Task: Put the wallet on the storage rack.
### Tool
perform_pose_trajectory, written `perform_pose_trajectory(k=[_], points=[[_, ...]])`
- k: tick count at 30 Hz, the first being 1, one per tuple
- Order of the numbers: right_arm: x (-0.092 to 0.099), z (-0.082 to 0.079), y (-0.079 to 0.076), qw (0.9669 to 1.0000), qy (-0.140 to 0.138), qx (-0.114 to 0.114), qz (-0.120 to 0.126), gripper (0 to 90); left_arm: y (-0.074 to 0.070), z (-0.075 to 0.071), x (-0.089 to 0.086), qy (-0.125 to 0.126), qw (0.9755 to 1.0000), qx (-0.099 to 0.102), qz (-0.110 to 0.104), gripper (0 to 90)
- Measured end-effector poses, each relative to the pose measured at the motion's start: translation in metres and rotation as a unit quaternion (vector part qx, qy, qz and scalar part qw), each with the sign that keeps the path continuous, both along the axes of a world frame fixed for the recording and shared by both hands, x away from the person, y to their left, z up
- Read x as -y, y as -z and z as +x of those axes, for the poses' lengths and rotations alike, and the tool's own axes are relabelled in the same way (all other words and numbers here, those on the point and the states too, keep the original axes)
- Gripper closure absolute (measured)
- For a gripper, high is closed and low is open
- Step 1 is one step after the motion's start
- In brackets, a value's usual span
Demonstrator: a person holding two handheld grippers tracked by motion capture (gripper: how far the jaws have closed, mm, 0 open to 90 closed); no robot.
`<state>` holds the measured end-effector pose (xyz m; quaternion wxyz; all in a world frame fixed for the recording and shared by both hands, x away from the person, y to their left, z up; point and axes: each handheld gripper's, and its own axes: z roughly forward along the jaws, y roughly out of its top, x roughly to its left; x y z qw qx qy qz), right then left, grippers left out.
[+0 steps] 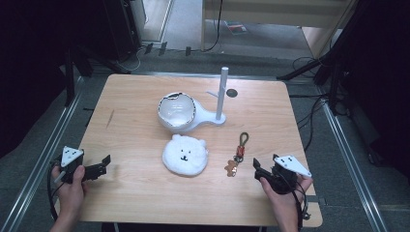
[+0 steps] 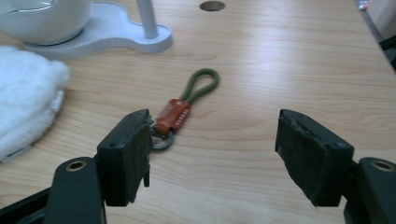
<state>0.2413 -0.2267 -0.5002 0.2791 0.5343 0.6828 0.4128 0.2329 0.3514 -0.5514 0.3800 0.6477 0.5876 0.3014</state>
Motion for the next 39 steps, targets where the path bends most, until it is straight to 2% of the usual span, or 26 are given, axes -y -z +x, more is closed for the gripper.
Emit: perform_pose_trajectory(k=[1,3,5,6,9,15,29,39], points=[[-0.008,0.002,0.000,0.9999,-0.012,-0.005,0.000,27.9,0.000,-0.001,0.000,0.001,1.0000,0.001,0.001,0.4],[-0.012,0.003,-0.001,0.9998,-0.016,-0.010,0.001,27.6,0.000,-0.002,0.000,0.002,1.0000,0.002,0.001,0.4],[-0.023,0.006,0.000,0.9992,-0.032,-0.024,0.006,26.4,0.000,-0.003,0.000,0.001,1.0000,0.003,0.001,0.4],[-0.023,0.006,0.000,0.9992,-0.032,-0.024,0.006,26.4,0.000,-0.003,0.000,0.003,1.0000,0.004,0.001,0.4],[-0.037,0.009,0.000,0.9979,-0.055,-0.034,0.002,25.0,0.000,-0.004,0.000,0.003,1.0000,0.007,0.001,0.4],[-0.055,0.015,0.004,0.9963,-0.069,-0.052,0.001,25.0,0.000,-0.004,0.000,0.003,1.0000,0.007,0.000,0.4],[-0.084,0.021,0.009,0.9929,-0.097,-0.069,-0.002,25.0,0.000,-0.004,0.000,0.003,1.0000,0.006,0.002,0.4],[-0.108,0.027,0.015,0.9885,-0.124,-0.087,0.000,24.8,0.000,-0.004,0.000,0.004,1.0000,0.004,0.003,0.4]])
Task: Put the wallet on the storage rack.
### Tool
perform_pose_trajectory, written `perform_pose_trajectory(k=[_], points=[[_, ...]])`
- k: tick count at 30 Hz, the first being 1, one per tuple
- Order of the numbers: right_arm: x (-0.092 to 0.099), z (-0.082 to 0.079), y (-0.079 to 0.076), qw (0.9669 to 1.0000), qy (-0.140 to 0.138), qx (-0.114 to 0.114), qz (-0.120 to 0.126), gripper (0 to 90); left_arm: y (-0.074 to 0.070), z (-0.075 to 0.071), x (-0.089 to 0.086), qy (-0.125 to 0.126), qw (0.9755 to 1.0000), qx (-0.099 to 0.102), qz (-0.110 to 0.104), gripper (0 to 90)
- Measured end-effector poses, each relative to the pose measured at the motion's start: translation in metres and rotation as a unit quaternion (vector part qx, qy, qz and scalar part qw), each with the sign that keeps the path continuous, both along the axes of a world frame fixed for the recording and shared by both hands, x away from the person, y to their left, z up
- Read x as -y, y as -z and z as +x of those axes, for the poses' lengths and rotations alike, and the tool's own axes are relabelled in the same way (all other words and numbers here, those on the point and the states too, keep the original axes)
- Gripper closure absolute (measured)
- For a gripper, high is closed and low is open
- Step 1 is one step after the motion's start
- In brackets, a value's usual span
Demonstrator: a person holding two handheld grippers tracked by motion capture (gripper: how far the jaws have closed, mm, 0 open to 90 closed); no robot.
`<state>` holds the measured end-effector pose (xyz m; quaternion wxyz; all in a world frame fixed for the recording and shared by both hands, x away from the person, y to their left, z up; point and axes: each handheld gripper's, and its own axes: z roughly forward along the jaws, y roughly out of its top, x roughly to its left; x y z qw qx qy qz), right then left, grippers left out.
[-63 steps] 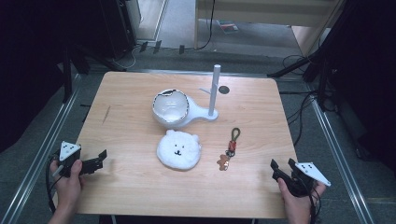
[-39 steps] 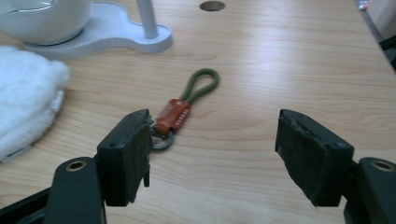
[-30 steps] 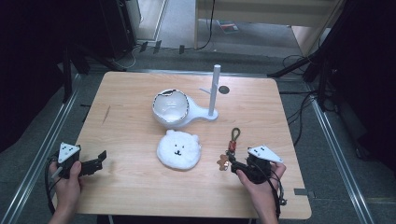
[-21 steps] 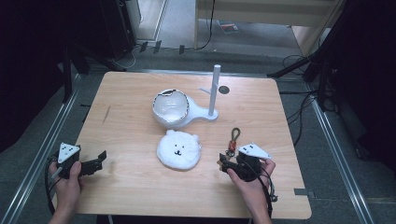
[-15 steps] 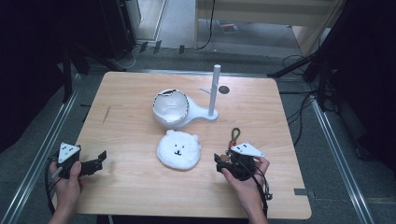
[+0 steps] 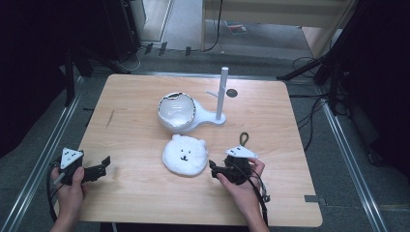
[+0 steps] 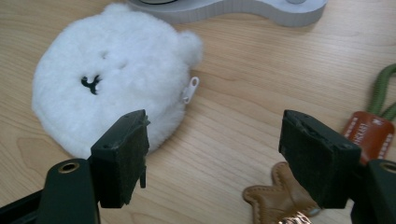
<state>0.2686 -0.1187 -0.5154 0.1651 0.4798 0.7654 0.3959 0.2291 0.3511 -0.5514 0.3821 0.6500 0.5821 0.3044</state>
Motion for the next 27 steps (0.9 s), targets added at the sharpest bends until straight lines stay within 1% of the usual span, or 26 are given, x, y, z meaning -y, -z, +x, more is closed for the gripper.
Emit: perform_pose_trajectory(k=[2,5,7,8,17,25,26,27], points=[[-0.003,0.000,0.001,1.0000,-0.001,-0.002,0.001,24.7,0.000,0.000,0.000,0.000,1.0000,0.000,0.000,0.4],[-0.012,0.003,0.004,0.9999,-0.011,-0.009,0.002,24.7,0.000,0.000,0.000,0.000,1.0000,0.001,0.000,0.4],[-0.013,0.003,0.005,0.9999,-0.012,-0.009,0.002,24.7,0.000,0.000,0.000,0.000,1.0000,0.000,0.000,0.4],[-0.018,0.004,0.008,0.9998,-0.015,-0.012,-0.001,24.7,0.000,0.000,0.000,0.000,1.0000,-0.001,-0.001,0.4],[-0.034,0.008,0.014,0.9994,-0.026,-0.025,-0.002,24.3,0.000,0.000,0.000,0.001,1.0000,-0.001,-0.001,0.4],[-0.042,0.014,0.015,0.9991,-0.027,-0.033,0.001,23.4,0.000,0.000,0.000,0.001,1.0000,-0.002,-0.002,0.4],[-0.044,0.015,0.015,0.9989,-0.028,-0.038,0.003,23.1,0.000,0.000,0.000,0.001,1.0000,0.000,-0.002,0.4],[-0.044,0.015,0.015,0.9989,-0.028,-0.038,0.003,23.1,0.000,0.000,0.000,0.001,1.0000,-0.001,-0.002,0.4]])
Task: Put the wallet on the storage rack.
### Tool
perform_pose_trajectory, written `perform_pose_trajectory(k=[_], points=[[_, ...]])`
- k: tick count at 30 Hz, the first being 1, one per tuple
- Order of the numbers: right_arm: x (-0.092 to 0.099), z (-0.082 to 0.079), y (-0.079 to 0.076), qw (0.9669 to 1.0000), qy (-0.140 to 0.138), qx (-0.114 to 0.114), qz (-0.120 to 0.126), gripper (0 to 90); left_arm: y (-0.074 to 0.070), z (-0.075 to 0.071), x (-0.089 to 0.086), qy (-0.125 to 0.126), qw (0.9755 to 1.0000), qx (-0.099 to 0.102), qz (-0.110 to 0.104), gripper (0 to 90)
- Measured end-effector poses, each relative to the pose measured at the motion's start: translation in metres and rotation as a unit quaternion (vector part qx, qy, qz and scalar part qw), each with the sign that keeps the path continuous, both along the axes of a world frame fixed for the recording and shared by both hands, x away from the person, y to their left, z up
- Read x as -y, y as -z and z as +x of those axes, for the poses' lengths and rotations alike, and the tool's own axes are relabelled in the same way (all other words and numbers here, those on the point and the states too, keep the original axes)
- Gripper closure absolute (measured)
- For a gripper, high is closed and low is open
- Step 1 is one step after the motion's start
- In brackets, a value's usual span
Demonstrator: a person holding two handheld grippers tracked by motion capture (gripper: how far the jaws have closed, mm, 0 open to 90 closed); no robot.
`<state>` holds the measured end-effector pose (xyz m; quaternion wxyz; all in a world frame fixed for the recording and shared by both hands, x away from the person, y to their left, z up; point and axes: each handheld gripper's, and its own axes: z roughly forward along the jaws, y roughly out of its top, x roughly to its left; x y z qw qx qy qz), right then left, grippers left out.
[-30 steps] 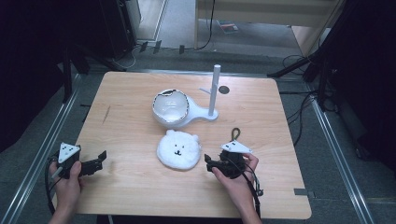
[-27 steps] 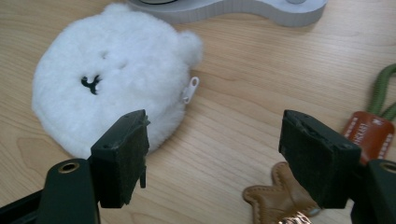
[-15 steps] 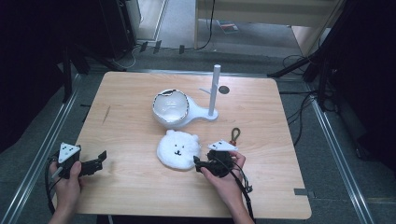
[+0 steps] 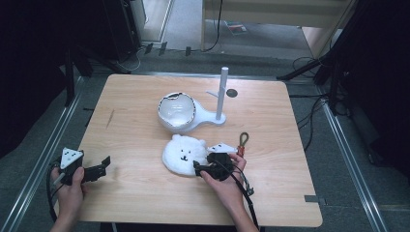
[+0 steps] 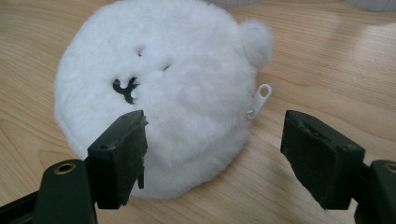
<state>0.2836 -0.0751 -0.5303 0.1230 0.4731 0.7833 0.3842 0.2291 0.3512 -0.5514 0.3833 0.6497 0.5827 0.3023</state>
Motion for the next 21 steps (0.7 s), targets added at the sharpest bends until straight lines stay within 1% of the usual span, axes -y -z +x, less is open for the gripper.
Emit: perform_pose_trajectory(k=[1,3,4,12,15,18,19,21], points=[[-0.002,0.001,0.001,1.0000,0.001,-0.005,0.001,22.7,0.000,0.000,0.000,0.000,1.0000,0.000,0.000,0.4],[-0.003,0.002,0.002,1.0000,0.001,-0.006,0.000,22.6,0.000,0.000,0.000,0.000,1.0000,-0.001,0.001,0.4],[-0.005,0.003,0.003,0.9999,0.001,-0.012,0.001,22.6,0.000,0.000,0.000,0.000,1.0000,0.000,0.000,0.4],[-0.011,0.005,0.005,0.9999,0.000,-0.017,0.003,22.5,0.000,0.000,0.000,0.001,1.0000,-0.001,0.001,0.4],[-0.014,0.006,0.009,0.9998,0.000,-0.018,0.008,23.3,0.000,0.000,0.000,0.001,1.0000,-0.002,0.001,0.4],[-0.016,0.006,0.010,0.9998,0.000,-0.021,0.006,24.0,0.000,0.000,0.000,0.001,1.0000,-0.002,0.002,0.4],[-0.016,0.005,0.011,0.9998,0.001,-0.022,0.005,24.3,0.000,0.000,0.000,0.001,1.0000,-0.002,0.001,0.4],[-0.016,0.005,0.012,0.9998,0.000,-0.019,0.002,29.1,0.000,0.000,0.000,0.001,1.0000,-0.003,0.002,0.4]])
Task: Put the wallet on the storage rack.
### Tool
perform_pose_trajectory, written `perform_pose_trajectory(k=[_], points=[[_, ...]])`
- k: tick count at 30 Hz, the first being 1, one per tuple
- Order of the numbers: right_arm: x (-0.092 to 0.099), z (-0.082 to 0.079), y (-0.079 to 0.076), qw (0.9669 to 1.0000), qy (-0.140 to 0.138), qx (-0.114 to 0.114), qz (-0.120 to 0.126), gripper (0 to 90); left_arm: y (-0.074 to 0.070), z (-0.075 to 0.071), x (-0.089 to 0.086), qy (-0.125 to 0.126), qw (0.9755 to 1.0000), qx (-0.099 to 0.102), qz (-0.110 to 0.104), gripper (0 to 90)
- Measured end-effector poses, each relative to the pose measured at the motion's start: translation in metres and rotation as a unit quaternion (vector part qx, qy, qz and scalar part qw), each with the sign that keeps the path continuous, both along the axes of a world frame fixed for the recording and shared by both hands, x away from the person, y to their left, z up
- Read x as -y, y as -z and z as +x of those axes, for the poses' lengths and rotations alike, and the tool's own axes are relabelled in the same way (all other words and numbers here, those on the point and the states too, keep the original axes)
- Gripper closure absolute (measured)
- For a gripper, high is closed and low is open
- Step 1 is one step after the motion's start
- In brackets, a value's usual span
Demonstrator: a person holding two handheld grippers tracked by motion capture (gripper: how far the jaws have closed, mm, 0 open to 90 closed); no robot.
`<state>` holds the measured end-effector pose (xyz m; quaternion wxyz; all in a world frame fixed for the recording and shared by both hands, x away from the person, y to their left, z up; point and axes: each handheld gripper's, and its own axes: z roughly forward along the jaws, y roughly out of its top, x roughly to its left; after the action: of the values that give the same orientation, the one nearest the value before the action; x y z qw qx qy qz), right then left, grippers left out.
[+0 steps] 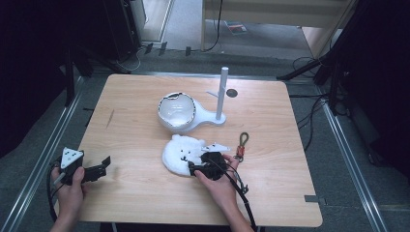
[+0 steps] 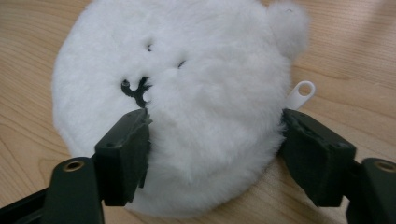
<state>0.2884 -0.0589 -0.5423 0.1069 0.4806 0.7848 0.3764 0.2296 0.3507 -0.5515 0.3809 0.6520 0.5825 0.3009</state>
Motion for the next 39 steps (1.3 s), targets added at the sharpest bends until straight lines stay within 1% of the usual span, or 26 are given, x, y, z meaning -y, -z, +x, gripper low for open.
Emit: perform_pose_trajectory(k=[1,2,4,5,6,7,8,9,10,11,12,13,14,16,17,18,19,20,21,26,31,32,33,34,36,39], points=[[0.000,-0.001,0.000,1.0000,-0.003,0.004,0.000,33.5,0.000,0.000,0.000,0.000,1.0000,0.000,0.000,0.4],[0.000,-0.001,0.000,1.0000,-0.003,0.004,0.000,33.5,0.000,0.000,0.000,0.000,1.0000,0.000,0.000,0.4],[-0.002,-0.004,0.002,0.9998,-0.005,0.017,-0.003,39.1,0.000,0.000,0.000,0.000,1.0000,0.000,0.001,0.4],[-0.002,-0.004,0.002,0.9998,-0.005,0.017,-0.003,39.1,0.000,0.000,0.000,0.000,1.0000,0.000,0.001,0.4],[-0.004,-0.006,0.003,0.9997,-0.007,0.023,-0.008,44.3,0.000,0.000,0.000,-0.001,1.0000,0.001,0.001,0.4],[-0.004,-0.006,0.003,0.9997,-0.007,0.023,-0.008,44.3,0.000,0.000,0.000,-0.001,1.0000,0.001,0.001,0.4],[-0.005,-0.007,0.003,0.9996,-0.008,0.026,-0.007,46.7,0.000,0.000,0.000,-0.001,1.0000,0.001,0.001,0.4],[-0.006,-0.007,0.003,0.9996,-0.009,0.025,-0.005,51.7,0.000,0.000,0.000,-0.001,1.0000,0.001,0.001,0.4],[-0.006,-0.007,0.003,0.9996,-0.009,0.025,-0.005,51.7,0.000,0.000,0.000,-0.001,1.0000,0.001,0.002,0.4],[-0.006,-0.008,0.002,0.9997,-0.008,0.021,-0.003,56.8,0.000,0.000,0.000,-0.001,1.0000,0.000,0.001,0.4],[-0.006,-0.008,0.002,0.9997,-0.008,0.021,-0.003,56.8,0.000,0.000,0.000,-0.001,1.0000,0.000,0.001,0.4],[-0.007,-0.008,0.002,0.9998,-0.009,0.020,-0.002,59.2,0.000,0.000,0.000,-0.001,1.0000,0.000,0.000,0.4],[-0.006,-0.009,0.002,0.9998,-0.007,0.019,0.000,61.5,0.000,0.000,0.000,-0.001,1.0000,0.000,0.000,0.4],[-0.004,-0.008,0.003,0.9998,-0.001,0.014,0.011,68.7,0.000,0.000,0.000,0.000,1.0000,0.000,0.001,0.4],[-0.004,-0.008,0.003,0.9998,-0.001,0.014,0.011,68.7,0.000,0.000,0.000,0.000,1.0000,0.000,0.001,0.4],[-0.001,-0.008,0.004,0.9996,0.004,0.011,0.028,73.2,0.000,0.000,-0.001,0.001,1.0000,-0.001,0.000,0.4],[0.001,-0.007,0.004,0.9994,0.002,0.011,0.033,75.2,0.000,0.000,-0.001,0.001,1.0000,-0.001,0.000,0.4],[0.001,-0.007,0.004,0.9994,0.002,0.011,0.033,75.2,0.000,0.000,-0.001,0.001,1.0000,-0.001,-0.001,0.4],[0.003,-0.007,0.004,0.9991,0.003,0.010,0.040,78.1,0.000,0.000,-0.001,0.001,1.0000,-0.001,-0.002,0.4],[0.004,-0.010,0.002,0.9990,0.000,0.018,0.040,80.0,0.000,0.000,-0.001,0.002,1.0000,-0.002,-0.002,0.4],[0.011,-0.016,-0.010,0.9981,0.008,0.026,0.056,80.2,0.000,0.001,-0.001,0.002,1.0000,-0.002,-0.003,0.4],[0.011,-0.016,-0.010,0.9981,0.008,0.026,0.056,80.2,0.000,0.000,-0.001,0.002,1.0000,-0.002,-0.002,0.4],[0.012,-0.017,-0.013,0.9980,0.009,0.024,0.059,80.2,0.000,0.000,-0.001,0.002,1.0000,-0.002,-0.002,0.4],[0.016,-0.019,-0.018,0.9976,0.012,0.029,0.062,80.1,0.000,0.000,-0.001,0.002,1.0000,-0.002,-0.003,0.4],[0.017,-0.020,-0.020,0.9973,0.015,0.029,0.066,80.1,0.000,0.000,0.000,0.001,1.0000,-0.001,-0.003,0.4],[0.023,-0.023,-0.032,0.9963,0.019,0.037,0.075,80.1,0.000,0.000,-0.001,0.002,1.0000,-0.001,-0.003,0.4]])
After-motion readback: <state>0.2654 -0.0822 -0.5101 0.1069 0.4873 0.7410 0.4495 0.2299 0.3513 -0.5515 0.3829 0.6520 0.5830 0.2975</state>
